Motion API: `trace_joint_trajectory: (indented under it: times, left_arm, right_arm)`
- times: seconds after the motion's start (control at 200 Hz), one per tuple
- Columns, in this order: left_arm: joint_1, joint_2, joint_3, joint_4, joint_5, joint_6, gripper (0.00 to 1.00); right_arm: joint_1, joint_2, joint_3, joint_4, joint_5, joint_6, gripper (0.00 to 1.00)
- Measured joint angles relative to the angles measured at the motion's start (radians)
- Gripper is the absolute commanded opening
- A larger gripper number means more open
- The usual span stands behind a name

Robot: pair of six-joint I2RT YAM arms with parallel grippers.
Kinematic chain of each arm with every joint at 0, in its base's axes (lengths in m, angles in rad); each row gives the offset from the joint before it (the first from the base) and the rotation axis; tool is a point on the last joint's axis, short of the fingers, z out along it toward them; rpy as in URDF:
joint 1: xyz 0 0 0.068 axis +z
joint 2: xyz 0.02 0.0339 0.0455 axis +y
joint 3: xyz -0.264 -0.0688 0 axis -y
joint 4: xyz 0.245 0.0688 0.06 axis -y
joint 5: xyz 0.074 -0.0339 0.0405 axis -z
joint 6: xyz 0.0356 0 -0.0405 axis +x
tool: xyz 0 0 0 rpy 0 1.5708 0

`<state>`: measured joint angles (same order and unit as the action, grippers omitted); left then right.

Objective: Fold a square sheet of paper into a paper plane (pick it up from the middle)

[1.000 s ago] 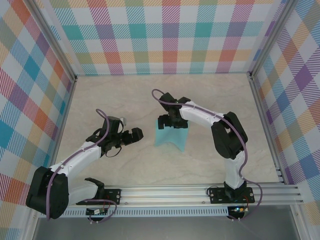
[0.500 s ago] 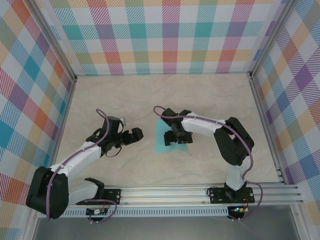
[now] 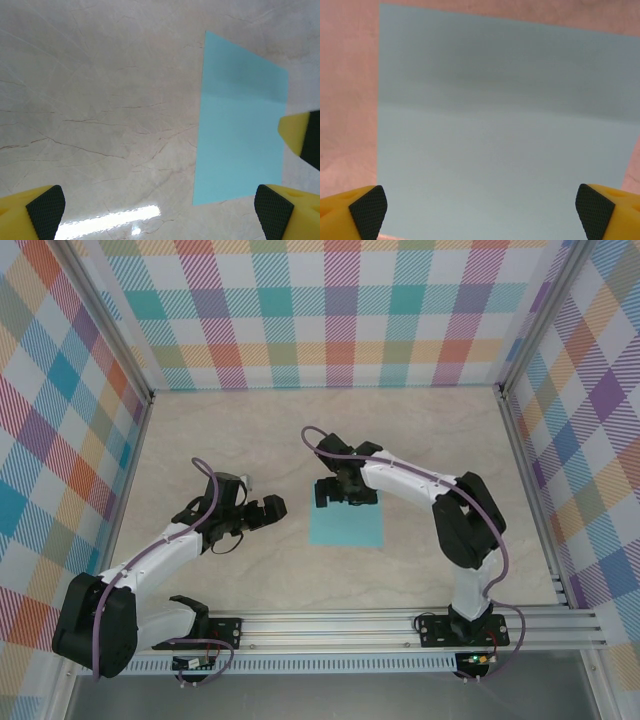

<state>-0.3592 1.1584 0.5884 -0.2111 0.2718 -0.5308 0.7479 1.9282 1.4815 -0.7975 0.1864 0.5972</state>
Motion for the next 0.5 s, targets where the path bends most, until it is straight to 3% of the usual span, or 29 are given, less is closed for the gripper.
trace_joint_trajectory:
  times: [0.23,0.5]
  left_arm:
    - [0.000,0.000,0.000,-0.002,0.000,0.000,1.00]
    - [0.000,-0.023,0.000,-0.020,-0.003,0.001,1.00]
  right_arm:
    - [-0.028,0.152,0.048,-0.011,0.018,0.045,1.00]
    - [-0.038,0.172,0.040,0.008,-0.001,0.082,0.97]
